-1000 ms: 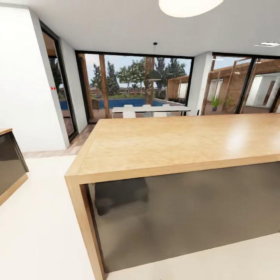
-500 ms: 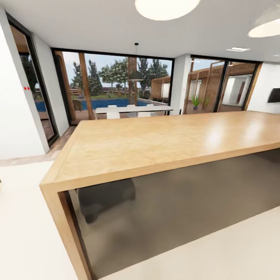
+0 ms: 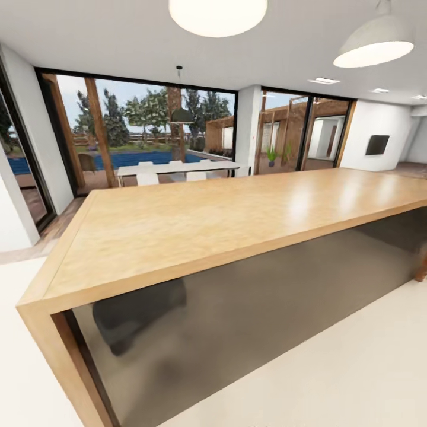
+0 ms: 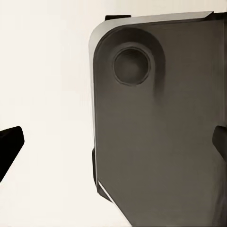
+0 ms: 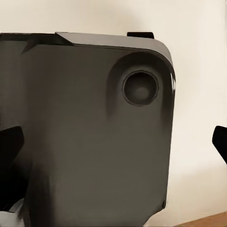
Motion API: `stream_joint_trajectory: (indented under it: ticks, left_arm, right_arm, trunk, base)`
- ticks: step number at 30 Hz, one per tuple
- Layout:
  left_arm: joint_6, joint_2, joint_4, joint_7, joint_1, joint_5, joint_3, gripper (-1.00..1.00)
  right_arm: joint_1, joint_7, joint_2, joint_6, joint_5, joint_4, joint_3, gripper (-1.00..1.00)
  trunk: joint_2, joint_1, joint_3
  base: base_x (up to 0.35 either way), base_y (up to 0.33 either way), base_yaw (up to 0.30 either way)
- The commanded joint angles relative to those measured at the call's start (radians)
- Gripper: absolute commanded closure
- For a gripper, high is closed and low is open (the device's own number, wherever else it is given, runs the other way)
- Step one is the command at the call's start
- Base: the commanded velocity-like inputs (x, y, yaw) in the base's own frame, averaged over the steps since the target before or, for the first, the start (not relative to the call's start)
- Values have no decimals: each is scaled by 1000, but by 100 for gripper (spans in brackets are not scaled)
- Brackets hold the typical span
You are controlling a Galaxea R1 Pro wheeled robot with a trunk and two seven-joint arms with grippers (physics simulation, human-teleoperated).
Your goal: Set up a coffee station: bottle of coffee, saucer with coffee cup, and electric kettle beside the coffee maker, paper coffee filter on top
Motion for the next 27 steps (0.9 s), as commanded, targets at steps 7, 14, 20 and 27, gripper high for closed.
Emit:
stream_joint_trajectory:
  ticks: [7, 14, 20, 27]
  left_arm:
    - [-2, -10, -72, -2, -23, -7, -4, -100]
    - [8, -17, -217, -13, -125, -10, -7, -100]
    - [-2, -16, -236, -14, -210, -9, -7, -100]
    - [-83, -10, -222, -10, -210, 2, 1, -100]
  right_arm:
    - [0, 0, -14, -27, 0, -72, -1, -100]
    - [0, 1, -32, -26, -1, -274, -4, -100]
    - [0, 2, -33, -29, -4, -433, -5, -100]
    - [0, 2, -33, -37, -5, -460, -6, -100]
  trunk:
    - [49, -27, 15]
    - [98, -54, 28]
    - [140, -77, 40]
    - [189, -104, 56]
  base:
    - [0, 0, -213]
    - [0, 0, -176]
    - [0, 0, -168]
    - [0, 0, -218]
